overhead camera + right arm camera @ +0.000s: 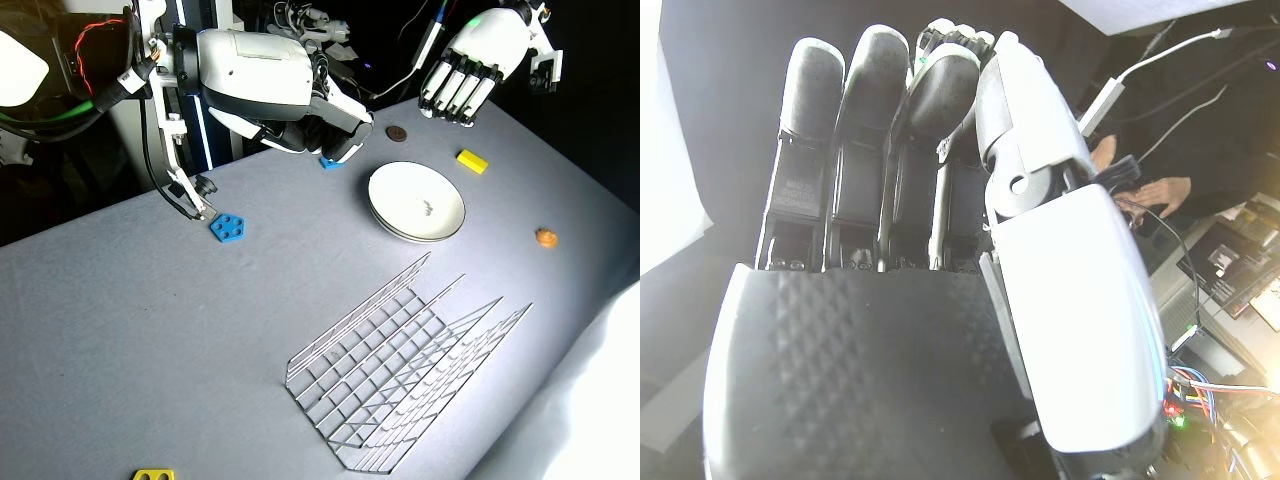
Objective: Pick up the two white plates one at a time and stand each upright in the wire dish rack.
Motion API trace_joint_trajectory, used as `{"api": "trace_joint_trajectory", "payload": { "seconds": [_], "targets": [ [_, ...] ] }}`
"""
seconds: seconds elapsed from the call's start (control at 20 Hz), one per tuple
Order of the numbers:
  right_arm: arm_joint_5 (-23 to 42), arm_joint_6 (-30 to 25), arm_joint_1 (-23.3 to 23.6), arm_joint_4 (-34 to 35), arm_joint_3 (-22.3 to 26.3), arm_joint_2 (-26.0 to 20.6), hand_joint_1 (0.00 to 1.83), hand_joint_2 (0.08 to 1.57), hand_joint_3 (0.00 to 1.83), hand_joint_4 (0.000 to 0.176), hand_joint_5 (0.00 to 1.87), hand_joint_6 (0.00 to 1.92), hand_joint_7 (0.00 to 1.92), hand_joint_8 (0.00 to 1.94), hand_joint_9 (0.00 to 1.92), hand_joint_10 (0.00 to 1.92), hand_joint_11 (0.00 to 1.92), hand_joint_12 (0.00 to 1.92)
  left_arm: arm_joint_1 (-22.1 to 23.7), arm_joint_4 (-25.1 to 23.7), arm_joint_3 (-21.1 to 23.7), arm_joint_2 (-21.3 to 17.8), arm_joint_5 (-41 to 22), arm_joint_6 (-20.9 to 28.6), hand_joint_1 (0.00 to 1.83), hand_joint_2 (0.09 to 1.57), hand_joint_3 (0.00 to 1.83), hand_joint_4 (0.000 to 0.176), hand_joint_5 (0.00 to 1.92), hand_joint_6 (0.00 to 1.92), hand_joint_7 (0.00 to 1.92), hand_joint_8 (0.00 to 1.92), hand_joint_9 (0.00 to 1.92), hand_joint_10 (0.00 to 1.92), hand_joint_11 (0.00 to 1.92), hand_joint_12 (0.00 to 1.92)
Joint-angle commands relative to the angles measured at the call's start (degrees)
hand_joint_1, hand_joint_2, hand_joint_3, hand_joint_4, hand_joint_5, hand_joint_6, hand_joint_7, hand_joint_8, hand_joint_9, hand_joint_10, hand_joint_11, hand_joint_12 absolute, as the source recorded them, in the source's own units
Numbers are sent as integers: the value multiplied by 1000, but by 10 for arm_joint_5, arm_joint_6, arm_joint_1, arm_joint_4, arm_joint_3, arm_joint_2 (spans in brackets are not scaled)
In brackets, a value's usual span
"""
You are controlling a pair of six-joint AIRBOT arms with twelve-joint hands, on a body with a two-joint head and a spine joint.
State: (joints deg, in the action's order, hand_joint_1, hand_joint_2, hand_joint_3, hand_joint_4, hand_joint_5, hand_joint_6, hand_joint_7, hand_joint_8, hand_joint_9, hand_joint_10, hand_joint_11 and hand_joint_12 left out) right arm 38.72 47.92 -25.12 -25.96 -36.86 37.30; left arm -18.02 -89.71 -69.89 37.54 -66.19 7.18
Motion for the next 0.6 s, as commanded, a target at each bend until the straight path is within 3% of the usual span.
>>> {"api": "trace_joint_trajectory", "payload": {
  "seconds": [0.0,0.05,0.1,0.3,0.55],
  "targets": [
    [64,2,8,15,3,-1,0,1144,186,0,68,25,63,29,28,40,0,133,7,48,2,-2,-18,0,0,1040,222,0,0,3,0,0,0,0,0,0],
    [64,2,8,15,3,-1,0,1218,34,0,59,1,60,3,33,5,0,100,10,48,3,-2,-18,0,0,1106,84,0,0,0,0,0,0,0,0,0],
    [63,2,8,15,3,-1,0,1232,15,0,29,1,31,1,3,1,0,5,13,48,1,-1,-18,3,0,1111,29,0,0,0,0,0,0,0,0,0],
    [62,2,8,15,3,-1,0,1267,7,0,76,5,86,6,65,9,28,19,21,47,-5,2,-16,31,0,1115,26,0,0,0,0,0,0,0,0,0],
    [58,2,8,15,3,-2,0,1263,0,0,8,0,3,0,0,0,0,0,21,20,-4,2,-16,39,0,1075,3,0,0,0,0,0,0,0,0,0]
  ]
}}
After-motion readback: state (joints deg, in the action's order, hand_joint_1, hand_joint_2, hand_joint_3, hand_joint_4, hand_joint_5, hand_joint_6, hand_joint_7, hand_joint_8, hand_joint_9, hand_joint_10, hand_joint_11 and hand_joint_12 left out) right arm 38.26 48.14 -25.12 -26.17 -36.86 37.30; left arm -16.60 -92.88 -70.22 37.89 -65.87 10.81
